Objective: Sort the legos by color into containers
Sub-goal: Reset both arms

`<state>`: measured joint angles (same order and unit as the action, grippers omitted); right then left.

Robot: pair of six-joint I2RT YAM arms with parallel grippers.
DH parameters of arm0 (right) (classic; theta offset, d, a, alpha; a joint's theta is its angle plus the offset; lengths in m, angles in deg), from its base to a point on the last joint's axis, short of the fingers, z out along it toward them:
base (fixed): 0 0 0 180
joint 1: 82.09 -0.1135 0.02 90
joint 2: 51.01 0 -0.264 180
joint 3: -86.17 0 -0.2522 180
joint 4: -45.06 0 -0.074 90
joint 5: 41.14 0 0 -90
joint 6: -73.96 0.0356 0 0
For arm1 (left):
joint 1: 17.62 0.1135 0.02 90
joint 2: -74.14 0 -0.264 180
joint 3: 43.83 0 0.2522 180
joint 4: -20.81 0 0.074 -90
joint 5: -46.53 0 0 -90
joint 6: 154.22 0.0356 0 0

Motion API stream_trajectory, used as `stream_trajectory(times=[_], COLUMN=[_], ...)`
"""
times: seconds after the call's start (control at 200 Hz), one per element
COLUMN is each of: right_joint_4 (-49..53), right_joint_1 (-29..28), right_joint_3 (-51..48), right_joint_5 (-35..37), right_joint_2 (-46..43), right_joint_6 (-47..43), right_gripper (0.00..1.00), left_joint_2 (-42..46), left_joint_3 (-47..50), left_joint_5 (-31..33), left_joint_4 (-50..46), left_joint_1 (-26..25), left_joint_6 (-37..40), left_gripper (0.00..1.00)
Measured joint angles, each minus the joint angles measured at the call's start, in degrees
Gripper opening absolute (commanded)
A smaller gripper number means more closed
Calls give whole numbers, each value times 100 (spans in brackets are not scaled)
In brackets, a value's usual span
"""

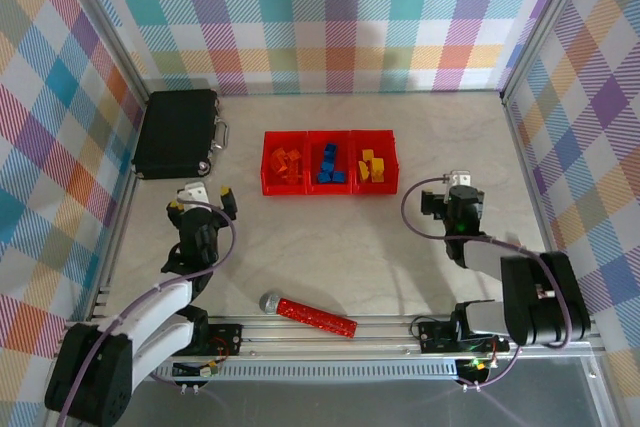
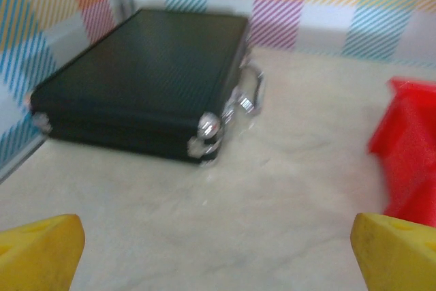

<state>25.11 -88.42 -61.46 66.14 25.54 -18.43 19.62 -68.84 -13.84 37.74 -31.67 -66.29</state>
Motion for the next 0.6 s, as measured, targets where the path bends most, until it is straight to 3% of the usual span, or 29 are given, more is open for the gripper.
stream_trajectory(times=[0.155, 0.415, 0.6], right_joint_4=[-1318, -1427, -1429], right_joint_1=[68, 299, 299], right_joint_3=[26, 251, 262], right_joint_5=[-605, -824, -903], right_joint_2=[981, 1193, 1193], right_joint_6=[20, 175, 197], right_gripper=[99, 99, 99], left_joint_2=[-1034, -3462, -3617], left_joint_3=[83, -778, -1032], left_joint_5=[-319, -1276, -2205], left_joint_4=[621, 1982, 1851], left_joint_1=[306, 448, 883], left_joint_6=[22, 468, 533], left_gripper=[100, 100, 100])
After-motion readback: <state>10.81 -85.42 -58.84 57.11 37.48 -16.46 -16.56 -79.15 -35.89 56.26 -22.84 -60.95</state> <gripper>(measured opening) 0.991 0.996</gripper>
